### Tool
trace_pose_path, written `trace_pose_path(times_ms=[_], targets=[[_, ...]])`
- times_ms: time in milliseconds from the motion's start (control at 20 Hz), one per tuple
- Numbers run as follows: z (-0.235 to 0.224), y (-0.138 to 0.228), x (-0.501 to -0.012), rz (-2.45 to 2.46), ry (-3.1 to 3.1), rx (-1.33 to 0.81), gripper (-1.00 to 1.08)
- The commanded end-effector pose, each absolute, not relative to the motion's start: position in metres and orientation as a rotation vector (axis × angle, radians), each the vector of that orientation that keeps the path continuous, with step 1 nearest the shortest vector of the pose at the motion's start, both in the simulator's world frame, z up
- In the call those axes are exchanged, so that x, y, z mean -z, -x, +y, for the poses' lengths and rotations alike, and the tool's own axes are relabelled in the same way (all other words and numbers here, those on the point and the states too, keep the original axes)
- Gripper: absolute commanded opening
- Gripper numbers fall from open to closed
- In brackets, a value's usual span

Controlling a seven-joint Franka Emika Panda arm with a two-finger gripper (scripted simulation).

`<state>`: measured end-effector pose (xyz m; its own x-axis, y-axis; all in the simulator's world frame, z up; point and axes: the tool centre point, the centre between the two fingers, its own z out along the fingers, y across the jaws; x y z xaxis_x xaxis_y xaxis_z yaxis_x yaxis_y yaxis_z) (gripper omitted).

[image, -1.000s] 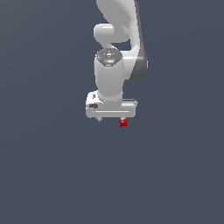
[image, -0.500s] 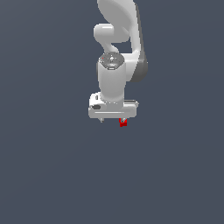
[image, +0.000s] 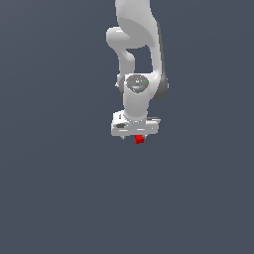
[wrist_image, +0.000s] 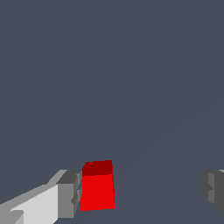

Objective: Pick up the red cube and move it to a goal position.

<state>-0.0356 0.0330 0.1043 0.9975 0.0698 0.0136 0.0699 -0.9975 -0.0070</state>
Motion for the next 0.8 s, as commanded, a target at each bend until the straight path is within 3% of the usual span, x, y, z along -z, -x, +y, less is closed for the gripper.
trace_pose_path(times_ms=[0,750], targets=[[0.042,0.049,-0.084,-0.141,3.132,0.015,1.00],[0.069,0.086,-0.021,-0.233,3.132,0.000,1.00]])
